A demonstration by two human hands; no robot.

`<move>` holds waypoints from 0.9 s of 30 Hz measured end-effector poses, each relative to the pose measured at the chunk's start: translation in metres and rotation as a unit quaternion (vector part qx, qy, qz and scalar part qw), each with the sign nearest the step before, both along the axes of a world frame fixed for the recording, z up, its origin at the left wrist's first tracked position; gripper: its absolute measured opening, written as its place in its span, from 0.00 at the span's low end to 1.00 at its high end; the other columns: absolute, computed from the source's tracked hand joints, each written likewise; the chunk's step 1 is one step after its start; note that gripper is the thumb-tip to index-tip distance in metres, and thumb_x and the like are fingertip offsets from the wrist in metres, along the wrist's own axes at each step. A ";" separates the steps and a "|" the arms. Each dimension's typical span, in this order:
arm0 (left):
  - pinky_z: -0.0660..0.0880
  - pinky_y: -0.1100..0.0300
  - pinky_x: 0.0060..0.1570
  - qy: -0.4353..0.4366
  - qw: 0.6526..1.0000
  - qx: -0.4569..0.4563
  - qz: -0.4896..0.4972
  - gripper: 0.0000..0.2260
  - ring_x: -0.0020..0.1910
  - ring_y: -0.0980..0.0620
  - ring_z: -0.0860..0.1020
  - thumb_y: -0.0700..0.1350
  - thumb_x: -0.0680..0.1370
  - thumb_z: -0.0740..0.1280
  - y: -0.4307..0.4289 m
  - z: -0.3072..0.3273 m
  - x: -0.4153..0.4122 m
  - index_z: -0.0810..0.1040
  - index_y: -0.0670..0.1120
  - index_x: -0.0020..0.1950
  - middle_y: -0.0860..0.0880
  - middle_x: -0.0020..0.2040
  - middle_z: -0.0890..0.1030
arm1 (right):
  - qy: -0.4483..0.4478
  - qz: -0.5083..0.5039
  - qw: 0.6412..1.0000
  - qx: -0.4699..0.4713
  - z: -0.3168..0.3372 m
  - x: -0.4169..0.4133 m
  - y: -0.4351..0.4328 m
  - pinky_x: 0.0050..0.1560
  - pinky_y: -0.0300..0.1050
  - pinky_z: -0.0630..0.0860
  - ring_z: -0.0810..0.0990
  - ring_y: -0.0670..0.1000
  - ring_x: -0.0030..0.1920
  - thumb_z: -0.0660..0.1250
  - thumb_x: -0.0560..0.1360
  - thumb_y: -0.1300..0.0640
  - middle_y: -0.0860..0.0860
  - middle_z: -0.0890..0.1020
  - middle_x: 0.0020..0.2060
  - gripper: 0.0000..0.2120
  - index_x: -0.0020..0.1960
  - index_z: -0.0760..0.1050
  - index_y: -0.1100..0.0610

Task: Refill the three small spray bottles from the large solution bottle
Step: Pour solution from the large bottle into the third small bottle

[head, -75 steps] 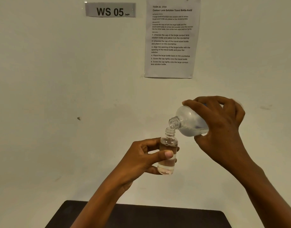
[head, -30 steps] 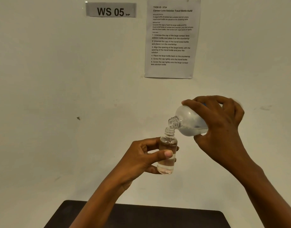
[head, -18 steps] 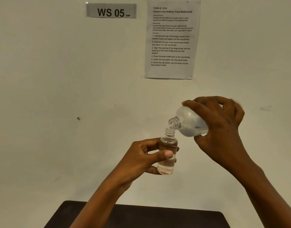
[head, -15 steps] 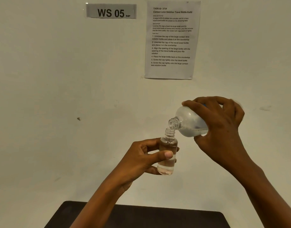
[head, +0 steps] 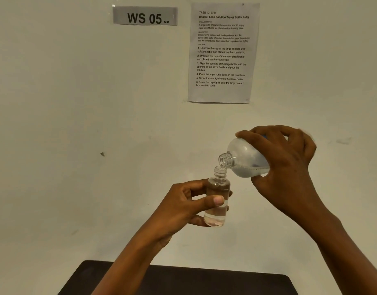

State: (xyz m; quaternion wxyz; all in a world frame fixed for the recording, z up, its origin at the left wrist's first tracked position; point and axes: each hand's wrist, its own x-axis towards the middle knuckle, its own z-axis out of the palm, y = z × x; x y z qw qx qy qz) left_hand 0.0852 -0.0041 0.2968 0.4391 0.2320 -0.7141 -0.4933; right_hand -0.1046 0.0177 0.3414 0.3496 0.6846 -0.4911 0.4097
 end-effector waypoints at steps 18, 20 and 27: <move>0.81 0.60 0.40 0.002 1.000 0.002 0.000 0.14 0.47 0.52 0.84 0.49 0.67 0.69 0.001 0.000 0.002 0.78 0.56 0.53 0.55 0.50 0.84 | 0.004 0.002 1.000 -0.002 0.000 0.001 0.001 0.59 0.45 0.52 0.63 0.54 0.59 0.77 0.55 0.67 0.52 0.77 0.56 0.39 0.61 0.68 0.47; 0.81 0.59 0.40 0.003 1.000 0.002 -0.001 0.15 0.48 0.51 0.84 0.49 0.67 0.69 0.001 0.000 0.002 0.78 0.55 0.53 0.55 0.51 0.84 | 0.002 0.002 1.000 -0.002 0.000 0.001 0.001 0.58 0.45 0.53 0.63 0.55 0.59 0.77 0.55 0.67 0.52 0.77 0.56 0.39 0.61 0.69 0.47; 0.80 0.60 0.39 0.001 1.000 0.002 0.001 0.14 0.47 0.52 0.84 0.49 0.67 0.68 0.000 0.000 0.002 0.78 0.56 0.53 0.56 0.50 0.84 | -0.005 0.004 1.000 0.002 -0.001 0.000 -0.001 0.58 0.44 0.53 0.62 0.55 0.60 0.77 0.56 0.67 0.52 0.76 0.56 0.39 0.62 0.68 0.47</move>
